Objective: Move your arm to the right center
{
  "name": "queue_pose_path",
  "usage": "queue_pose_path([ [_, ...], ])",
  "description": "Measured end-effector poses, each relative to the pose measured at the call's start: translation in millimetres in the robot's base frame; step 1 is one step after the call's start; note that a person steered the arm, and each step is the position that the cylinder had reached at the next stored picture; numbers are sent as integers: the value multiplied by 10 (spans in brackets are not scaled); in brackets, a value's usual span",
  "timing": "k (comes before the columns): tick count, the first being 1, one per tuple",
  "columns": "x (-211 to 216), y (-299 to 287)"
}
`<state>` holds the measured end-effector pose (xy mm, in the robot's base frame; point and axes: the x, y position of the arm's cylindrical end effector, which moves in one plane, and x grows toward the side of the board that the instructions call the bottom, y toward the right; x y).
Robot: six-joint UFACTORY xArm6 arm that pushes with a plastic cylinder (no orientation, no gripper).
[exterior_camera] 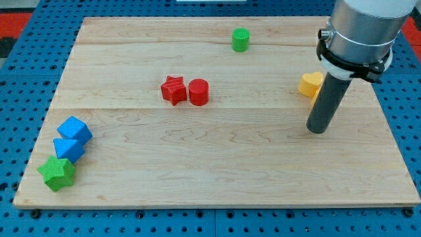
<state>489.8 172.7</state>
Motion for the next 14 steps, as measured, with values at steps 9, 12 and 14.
queue_pose_path([
  [9,0,701],
  [12,-61,925],
  [14,-273,898],
])
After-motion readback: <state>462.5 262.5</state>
